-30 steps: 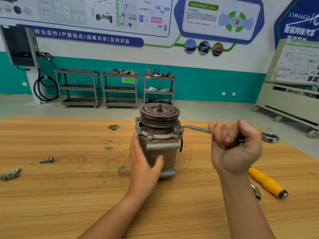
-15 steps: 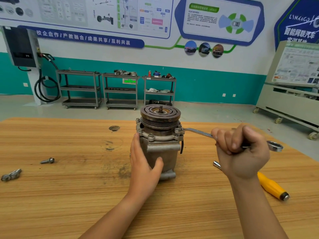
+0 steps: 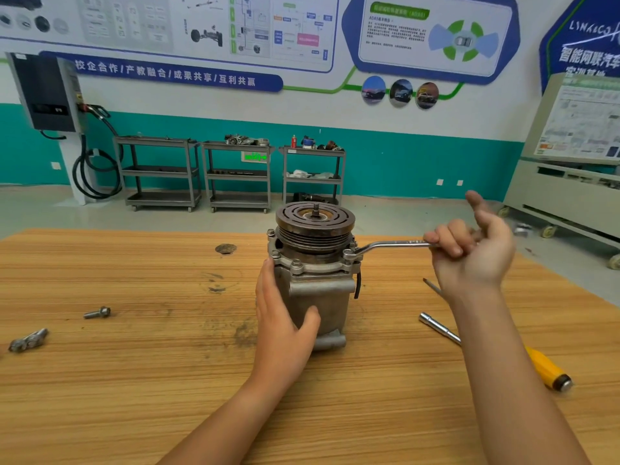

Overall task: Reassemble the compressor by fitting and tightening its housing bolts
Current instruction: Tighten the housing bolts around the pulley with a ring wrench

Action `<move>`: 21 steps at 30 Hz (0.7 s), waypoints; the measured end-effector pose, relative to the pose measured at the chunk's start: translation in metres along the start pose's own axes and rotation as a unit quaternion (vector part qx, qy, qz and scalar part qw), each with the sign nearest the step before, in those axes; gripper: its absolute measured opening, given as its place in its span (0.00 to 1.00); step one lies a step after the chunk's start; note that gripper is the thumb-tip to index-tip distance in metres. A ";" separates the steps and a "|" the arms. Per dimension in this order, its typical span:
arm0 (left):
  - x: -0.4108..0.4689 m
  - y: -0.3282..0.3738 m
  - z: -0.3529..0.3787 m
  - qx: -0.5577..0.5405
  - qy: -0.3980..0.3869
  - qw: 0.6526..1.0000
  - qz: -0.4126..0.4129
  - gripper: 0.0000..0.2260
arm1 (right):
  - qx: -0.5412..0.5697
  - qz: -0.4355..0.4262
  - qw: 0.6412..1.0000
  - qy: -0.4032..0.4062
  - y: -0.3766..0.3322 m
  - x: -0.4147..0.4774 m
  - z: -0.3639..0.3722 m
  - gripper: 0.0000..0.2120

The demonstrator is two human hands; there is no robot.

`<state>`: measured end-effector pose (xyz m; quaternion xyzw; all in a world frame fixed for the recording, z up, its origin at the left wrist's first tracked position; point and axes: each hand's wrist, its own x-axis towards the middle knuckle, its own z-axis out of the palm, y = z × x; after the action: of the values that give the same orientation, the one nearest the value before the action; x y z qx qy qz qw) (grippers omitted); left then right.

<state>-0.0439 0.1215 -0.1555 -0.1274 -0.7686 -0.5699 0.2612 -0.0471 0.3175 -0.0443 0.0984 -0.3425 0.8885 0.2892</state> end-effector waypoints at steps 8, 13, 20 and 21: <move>0.000 0.001 -0.001 0.002 -0.001 1.000 0.002 0.40 | 0.104 0.056 0.983 0.137 0.026 0.013 -0.007 0.11; 0.000 0.002 -0.002 0.001 -0.005 1.000 -0.004 0.40 | 0.069 -0.053 0.986 0.140 0.028 -0.059 -0.021 0.16; 0.000 0.003 -0.001 -0.004 -0.004 1.000 -0.007 0.39 | -0.045 -0.163 0.983 0.066 0.028 -0.098 0.010 0.19; 0.000 0.003 -0.001 -0.003 -0.001 1.000 -0.004 0.39 | -0.059 -0.165 0.982 0.073 0.025 -0.096 0.014 0.17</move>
<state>-0.0420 0.1212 -0.1533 -0.1259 -0.7678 -0.5729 0.2577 0.0158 0.2504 -0.0833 0.0714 -0.3511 0.8115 0.4616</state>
